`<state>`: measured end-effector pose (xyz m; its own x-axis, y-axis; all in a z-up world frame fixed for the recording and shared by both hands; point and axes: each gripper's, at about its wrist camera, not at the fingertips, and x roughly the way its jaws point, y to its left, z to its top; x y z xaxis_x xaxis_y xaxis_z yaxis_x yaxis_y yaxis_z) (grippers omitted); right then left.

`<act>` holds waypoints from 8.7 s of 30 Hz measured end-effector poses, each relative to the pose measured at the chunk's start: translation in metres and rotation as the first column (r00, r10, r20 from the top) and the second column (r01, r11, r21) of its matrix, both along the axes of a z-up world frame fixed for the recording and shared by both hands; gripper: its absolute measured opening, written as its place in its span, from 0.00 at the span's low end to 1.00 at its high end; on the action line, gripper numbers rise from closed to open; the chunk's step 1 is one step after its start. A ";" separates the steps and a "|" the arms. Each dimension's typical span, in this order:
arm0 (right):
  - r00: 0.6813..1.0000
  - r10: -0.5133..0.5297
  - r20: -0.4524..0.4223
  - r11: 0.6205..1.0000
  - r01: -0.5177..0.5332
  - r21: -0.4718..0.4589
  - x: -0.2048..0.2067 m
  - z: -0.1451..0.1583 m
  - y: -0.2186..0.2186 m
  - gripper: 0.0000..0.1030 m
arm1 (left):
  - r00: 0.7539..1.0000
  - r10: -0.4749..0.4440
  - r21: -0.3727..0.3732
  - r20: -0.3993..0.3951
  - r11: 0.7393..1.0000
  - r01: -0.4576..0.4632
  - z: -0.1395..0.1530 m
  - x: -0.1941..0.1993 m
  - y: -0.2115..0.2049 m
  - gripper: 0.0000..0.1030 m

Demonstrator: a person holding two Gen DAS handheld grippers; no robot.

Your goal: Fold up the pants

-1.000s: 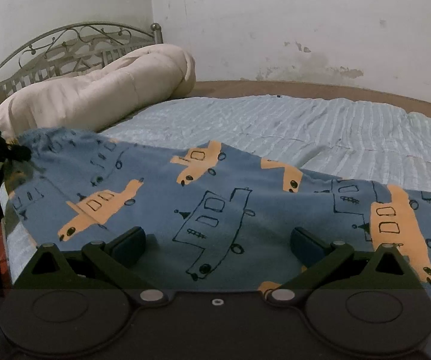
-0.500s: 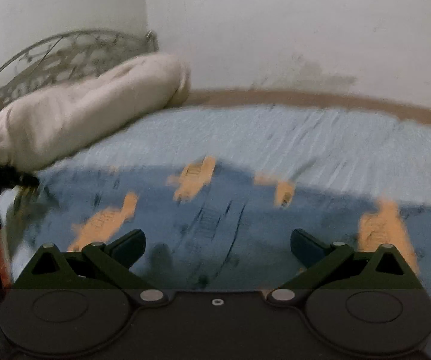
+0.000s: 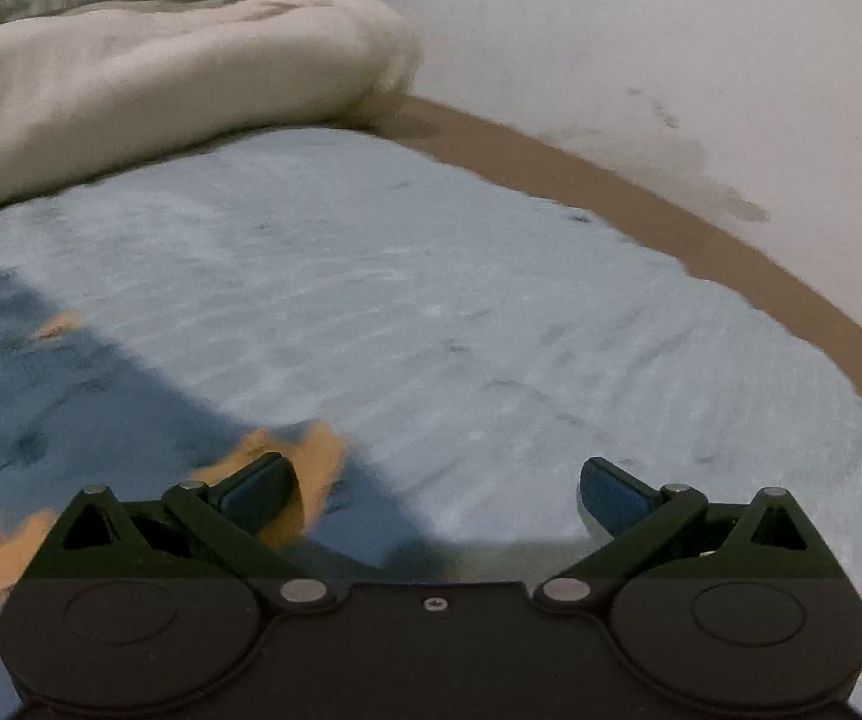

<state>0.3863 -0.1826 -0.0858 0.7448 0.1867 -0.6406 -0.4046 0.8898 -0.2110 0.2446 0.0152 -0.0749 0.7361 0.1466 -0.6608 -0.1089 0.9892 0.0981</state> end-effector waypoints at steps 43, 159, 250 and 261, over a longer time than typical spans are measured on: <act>0.670 -0.717 0.191 0.682 0.731 -0.001 -0.181 0.031 -0.297 0.99 | 0.973 -0.232 -0.061 -0.009 0.971 0.231 0.005 -0.004 -0.133 0.99; 0.954 -0.298 0.011 0.860 0.264 0.437 -0.250 0.030 -0.169 0.49 | 0.886 -0.452 -0.696 -0.099 0.668 0.263 0.001 0.046 -0.206 0.06; 0.918 -0.397 -0.010 0.909 0.394 0.138 -0.062 -0.002 -0.182 0.99 | 0.993 -0.109 -0.239 -0.037 0.966 0.098 0.003 0.039 -0.074 0.91; 0.906 -0.415 0.081 0.908 0.406 0.102 -0.168 0.004 -0.175 0.99 | 0.986 -0.157 -0.104 0.053 0.981 0.162 -0.001 -0.030 -0.085 0.95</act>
<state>0.2186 -0.3572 -0.0819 0.8250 -0.1010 -0.5560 0.0193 0.9884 -0.1508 0.2149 -0.0694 -0.0756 0.7731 -0.0454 -0.6326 0.0494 0.9987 -0.0114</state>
